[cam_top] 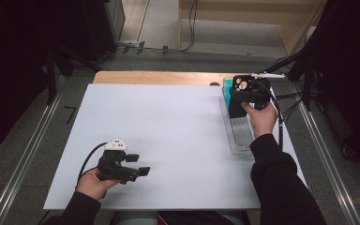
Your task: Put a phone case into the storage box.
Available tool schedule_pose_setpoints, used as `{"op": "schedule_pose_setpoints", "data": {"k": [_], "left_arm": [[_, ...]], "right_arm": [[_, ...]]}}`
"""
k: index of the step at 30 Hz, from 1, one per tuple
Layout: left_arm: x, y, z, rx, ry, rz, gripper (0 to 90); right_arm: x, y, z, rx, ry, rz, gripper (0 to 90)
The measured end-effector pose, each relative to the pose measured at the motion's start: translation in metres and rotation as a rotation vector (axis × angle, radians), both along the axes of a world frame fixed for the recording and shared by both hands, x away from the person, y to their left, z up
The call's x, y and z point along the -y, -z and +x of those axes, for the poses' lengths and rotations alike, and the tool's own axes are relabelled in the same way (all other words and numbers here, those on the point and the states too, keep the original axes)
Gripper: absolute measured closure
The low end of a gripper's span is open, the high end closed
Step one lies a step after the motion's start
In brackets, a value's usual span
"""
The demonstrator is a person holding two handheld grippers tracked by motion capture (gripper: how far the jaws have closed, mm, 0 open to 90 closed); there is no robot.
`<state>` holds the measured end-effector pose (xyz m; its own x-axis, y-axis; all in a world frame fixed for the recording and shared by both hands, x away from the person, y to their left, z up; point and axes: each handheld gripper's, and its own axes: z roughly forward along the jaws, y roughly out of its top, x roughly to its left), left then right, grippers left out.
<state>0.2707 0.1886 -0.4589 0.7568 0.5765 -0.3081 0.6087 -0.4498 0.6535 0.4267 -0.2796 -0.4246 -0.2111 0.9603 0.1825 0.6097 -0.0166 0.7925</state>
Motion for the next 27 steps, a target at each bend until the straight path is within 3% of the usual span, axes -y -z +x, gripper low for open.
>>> {"op": "schedule_pose_setpoints", "data": {"k": [11, 27], "left_arm": [[0.003, 0.001, 0.0, 0.002, 0.009, -0.004, 26.4], [0.003, 0.001, 0.0, 0.002, 0.012, -0.009, 26.4]], "right_arm": [[-0.002, 0.026, 0.023, -0.021, 0.033, -0.011, 12.3], [-0.013, 0.024, 0.05, -0.06, 0.051, -0.06, 12.3]]}}
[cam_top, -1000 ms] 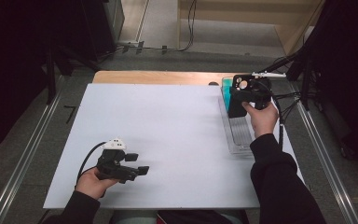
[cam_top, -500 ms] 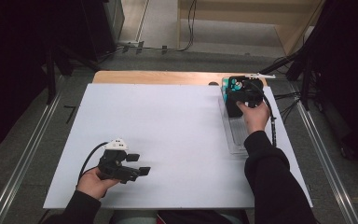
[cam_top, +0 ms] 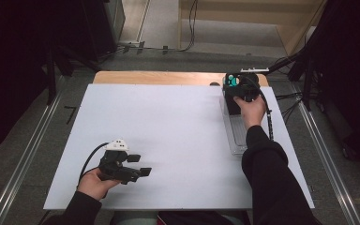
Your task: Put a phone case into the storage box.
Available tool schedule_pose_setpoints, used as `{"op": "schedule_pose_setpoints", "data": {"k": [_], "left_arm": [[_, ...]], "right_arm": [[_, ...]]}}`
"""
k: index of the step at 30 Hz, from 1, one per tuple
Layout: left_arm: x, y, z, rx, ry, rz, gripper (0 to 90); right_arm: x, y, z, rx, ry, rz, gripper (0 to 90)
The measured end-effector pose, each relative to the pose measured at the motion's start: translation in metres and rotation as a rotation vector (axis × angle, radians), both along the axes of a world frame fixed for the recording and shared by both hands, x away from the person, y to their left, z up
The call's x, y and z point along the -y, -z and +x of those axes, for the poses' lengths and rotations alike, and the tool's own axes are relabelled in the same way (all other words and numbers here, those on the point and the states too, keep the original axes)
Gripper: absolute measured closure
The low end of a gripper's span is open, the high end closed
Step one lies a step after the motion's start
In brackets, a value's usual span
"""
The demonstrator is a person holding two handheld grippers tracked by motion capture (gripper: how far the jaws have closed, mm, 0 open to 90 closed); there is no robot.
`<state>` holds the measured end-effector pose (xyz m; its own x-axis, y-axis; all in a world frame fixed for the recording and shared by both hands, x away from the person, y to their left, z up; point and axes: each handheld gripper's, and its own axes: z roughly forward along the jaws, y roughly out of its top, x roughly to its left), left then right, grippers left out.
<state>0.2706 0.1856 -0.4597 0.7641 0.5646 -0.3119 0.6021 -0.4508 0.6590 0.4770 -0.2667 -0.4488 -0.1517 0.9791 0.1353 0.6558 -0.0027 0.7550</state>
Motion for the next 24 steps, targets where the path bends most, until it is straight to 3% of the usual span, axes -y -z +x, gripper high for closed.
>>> {"op": "schedule_pose_setpoints", "data": {"k": [9, 15, 19, 20, 21, 24], "left_arm": [[0.0007, 0.0002, -0.0001, -0.003, 0.006, 0.001, 26.4], [0.0009, 0.0001, -0.0002, -0.002, 0.006, 0.003, 26.4], [0.0007, 0.0, -0.0002, -0.003, 0.009, 0.004, 26.3], [0.0006, -0.0001, -0.0002, -0.003, 0.008, 0.003, 26.4], [0.0005, -0.0001, -0.0002, -0.003, 0.008, 0.002, 26.4], [0.0004, 0.0001, -0.0002, -0.004, 0.007, 0.0, 26.3]], "right_arm": [[-0.0004, -0.0005, 0.0079, 0.011, 0.011, 0.005, 11.9], [-0.0055, 0.001, 0.0074, 0.016, 0.01, -0.047, 10.9], [-0.0055, 0.0016, 0.0077, 0.023, 0.008, -0.034, 8.3], [-0.0053, 0.0021, 0.0082, 0.021, 0.007, -0.032, 1.4], [-0.0051, 0.0025, 0.0086, 0.018, 0.004, -0.036, 0.0], [-0.0041, 0.0029, 0.0084, 0.014, 0.007, -0.033, 0.0]]}}
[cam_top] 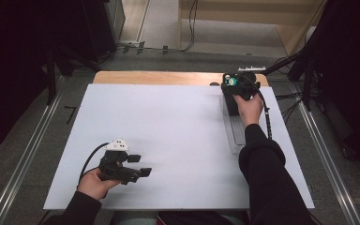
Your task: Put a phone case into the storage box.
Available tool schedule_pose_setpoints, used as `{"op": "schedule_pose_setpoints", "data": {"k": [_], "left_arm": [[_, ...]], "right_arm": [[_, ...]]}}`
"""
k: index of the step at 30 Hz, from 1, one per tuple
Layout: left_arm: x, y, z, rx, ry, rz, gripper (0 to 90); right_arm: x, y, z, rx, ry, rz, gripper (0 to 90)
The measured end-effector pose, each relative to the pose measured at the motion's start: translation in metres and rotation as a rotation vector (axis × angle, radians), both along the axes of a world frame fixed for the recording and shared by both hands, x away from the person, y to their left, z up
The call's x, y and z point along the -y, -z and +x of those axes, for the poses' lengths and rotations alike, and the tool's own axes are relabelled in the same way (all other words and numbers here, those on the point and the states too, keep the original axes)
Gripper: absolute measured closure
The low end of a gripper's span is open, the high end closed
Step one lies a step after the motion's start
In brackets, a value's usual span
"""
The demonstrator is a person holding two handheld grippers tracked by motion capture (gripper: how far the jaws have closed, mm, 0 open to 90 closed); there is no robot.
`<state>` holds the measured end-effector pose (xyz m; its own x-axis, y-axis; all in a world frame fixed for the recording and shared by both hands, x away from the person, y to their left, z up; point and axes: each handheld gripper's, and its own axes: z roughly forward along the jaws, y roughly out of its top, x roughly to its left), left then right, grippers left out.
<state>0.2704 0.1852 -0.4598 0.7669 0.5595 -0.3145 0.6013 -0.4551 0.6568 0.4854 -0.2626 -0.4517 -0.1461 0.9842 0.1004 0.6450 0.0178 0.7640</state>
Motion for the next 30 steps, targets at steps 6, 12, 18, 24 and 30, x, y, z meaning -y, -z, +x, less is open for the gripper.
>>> {"op": "schedule_pose_setpoints", "data": {"k": [6, 12, 18, 24, 30], "left_arm": [[-0.001, 0.0, 0.001, -0.003, -0.002, 0.002, 26.4], [-0.003, -0.001, 0.002, -0.003, -0.006, -0.001, 26.3], [-0.007, -0.002, 0.004, -0.009, -0.017, -0.008, 26.3], [-0.007, -0.003, 0.005, -0.009, -0.015, -0.008, 26.3], [-0.007, -0.004, 0.007, -0.012, -0.019, -0.011, 26.3]], "right_arm": [[0.006, -0.003, -0.001, -0.006, -0.009, 0.042, 0.0], [0.011, -0.013, -0.007, -0.033, -0.018, 0.089, 0.0], [0.01, -0.024, -0.016, -0.064, -0.05, 0.07, 0.0], [0.002, -0.035, -0.027, -0.089, -0.103, 0.107, 0.0], [-0.012, -0.047, -0.04, -0.093, -0.183, 0.131, 0.0]]}}
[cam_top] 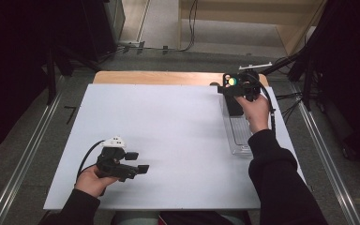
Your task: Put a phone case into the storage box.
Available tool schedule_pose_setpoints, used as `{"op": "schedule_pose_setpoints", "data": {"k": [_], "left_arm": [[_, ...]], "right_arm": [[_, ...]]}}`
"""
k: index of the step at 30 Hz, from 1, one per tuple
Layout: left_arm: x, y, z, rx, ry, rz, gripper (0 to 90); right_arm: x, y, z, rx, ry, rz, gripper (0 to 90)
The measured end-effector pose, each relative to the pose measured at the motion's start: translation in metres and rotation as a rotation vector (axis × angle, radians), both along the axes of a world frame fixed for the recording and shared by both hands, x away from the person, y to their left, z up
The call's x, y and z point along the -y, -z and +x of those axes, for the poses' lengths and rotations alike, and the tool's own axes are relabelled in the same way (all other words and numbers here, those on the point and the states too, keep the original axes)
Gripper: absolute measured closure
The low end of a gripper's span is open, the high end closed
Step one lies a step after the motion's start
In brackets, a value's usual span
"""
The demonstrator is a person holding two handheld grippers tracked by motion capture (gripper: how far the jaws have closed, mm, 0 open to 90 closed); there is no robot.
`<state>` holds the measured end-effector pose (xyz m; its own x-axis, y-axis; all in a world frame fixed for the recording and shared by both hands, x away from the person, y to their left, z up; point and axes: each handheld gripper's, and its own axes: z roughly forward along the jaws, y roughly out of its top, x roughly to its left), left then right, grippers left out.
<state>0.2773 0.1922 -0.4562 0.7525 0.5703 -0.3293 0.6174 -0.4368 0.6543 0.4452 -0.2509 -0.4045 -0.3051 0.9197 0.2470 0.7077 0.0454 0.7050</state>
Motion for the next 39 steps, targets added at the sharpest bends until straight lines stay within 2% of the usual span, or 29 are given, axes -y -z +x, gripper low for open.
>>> {"op": "schedule_pose_setpoints", "data": {"k": [1, 2, 4, 5, 13, 16, 17, 18, 25, 26, 32, 39], "left_arm": [[0.0, 0.0, 0.0, -0.001, 0.002, 0.001, 26.3], [0.0, 0.0, 0.001, -0.001, 0.002, 0.001, 26.3], [0.0, 0.0, 0.001, -0.003, 0.003, 0.001, 26.3], [0.0, 0.0, 0.001, -0.002, 0.003, 0.001, 26.3], [0.0, -0.001, 0.001, -0.002, 0.005, -0.003, 26.3], [0.0, -0.001, 0.002, -0.005, 0.008, -0.005, 26.3], [0.0, -0.001, 0.002, -0.005, 0.008, -0.005, 26.3], [0.0, -0.001, 0.002, -0.005, 0.011, -0.003, 26.3], [0.0, -0.001, 0.004, -0.01, 0.02, -0.004, 26.3], [0.0, -0.001, 0.004, -0.011, 0.021, -0.004, 26.3], [-0.001, -0.002, 0.005, -0.014, 0.023, -0.014, 26.4], [-0.002, -0.002, 0.006, -0.013, 0.026, -0.022, 26.3]], "right_arm": [[0.0, 0.0, 0.0, 0.0, 0.0, 0.0, 0.0], [-0.004, -0.003, -0.004, 0.0, -0.039, 0.008, 0.0], [-0.007, -0.004, -0.006, -0.001, -0.052, 0.01, 0.0], [-0.012, -0.006, -0.011, -0.002, -0.08, 0.007, 0.0], [-0.027, -0.01, -0.023, 0.011, -0.156, 0.013, 0.0], [-0.033, -0.008, -0.029, 0.014, -0.198, 0.04, 2.1], [-0.033, -0.008, -0.029, 0.014, -0.198, 0.04, 2.1], [-0.036, -0.006, -0.032, 0.01, -0.211, 0.034, 12.4], [-0.044, 0.003, -0.039, -0.016, -0.261, 0.04, 13.2], [-0.047, 0.005, -0.042, -0.022, -0.269, 0.027, 17.2], [-0.053, 0.01, -0.047, -0.039, -0.299, 0.017, 20.8], [-0.057, 0.015, -0.057, -0.035, -0.349, 0.012, 22.7]]}}
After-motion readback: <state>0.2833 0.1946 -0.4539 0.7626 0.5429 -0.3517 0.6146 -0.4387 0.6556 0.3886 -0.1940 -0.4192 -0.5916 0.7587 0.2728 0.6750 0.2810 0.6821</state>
